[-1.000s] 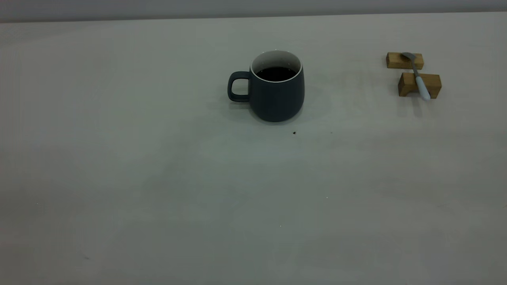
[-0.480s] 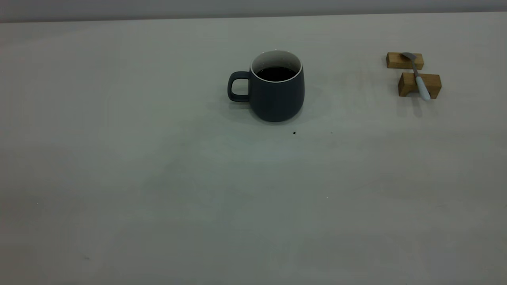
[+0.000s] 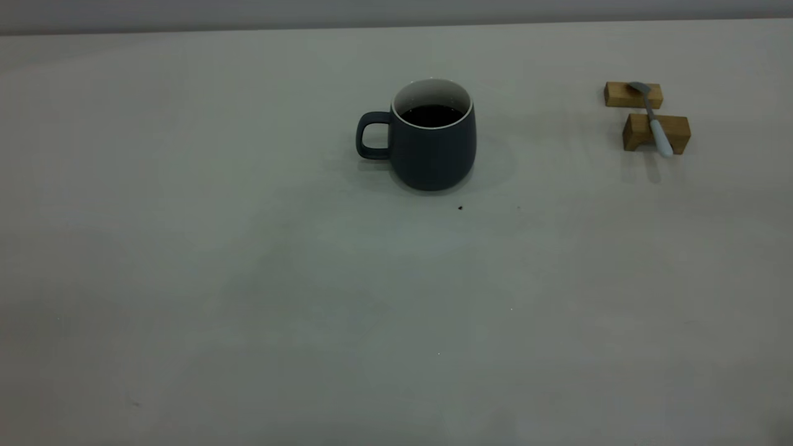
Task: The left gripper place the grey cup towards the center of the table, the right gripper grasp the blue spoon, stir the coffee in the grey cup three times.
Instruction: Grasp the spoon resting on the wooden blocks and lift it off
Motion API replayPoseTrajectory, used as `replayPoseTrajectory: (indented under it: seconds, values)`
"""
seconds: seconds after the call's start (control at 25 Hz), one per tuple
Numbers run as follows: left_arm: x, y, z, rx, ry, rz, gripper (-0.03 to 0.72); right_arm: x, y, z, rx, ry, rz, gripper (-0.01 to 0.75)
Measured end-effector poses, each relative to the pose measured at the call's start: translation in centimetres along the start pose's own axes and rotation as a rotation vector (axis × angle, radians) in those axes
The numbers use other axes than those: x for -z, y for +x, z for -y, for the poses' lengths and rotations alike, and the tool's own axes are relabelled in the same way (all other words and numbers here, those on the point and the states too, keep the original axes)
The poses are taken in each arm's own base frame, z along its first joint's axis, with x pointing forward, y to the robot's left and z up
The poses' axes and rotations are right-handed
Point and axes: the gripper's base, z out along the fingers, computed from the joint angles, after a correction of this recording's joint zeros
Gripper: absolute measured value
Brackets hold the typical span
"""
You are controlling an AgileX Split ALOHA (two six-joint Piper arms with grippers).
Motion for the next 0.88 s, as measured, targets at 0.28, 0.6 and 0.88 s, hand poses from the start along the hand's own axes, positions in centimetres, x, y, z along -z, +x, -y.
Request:
replayPoseTrajectory:
  seconds: [0.28,0.6,0.88]
  values:
    - [0.0,0.0,0.0,-0.001,0.0,0.0,0.351,-8.7,-5.5,0.3,-0.003,0.014,-0.176,0.583]
    - [0.0,0.0,0.0,-0.003,0.0,0.0,0.351,-19.4,-7.0,0.0,0.007,-0.04,-0.399,0.583]
    - [0.0,0.0,0.0,-0.003,0.0,0.0,0.351,-27.3,-6.3,-1.3,0.061,-0.067,-0.49,0.583]
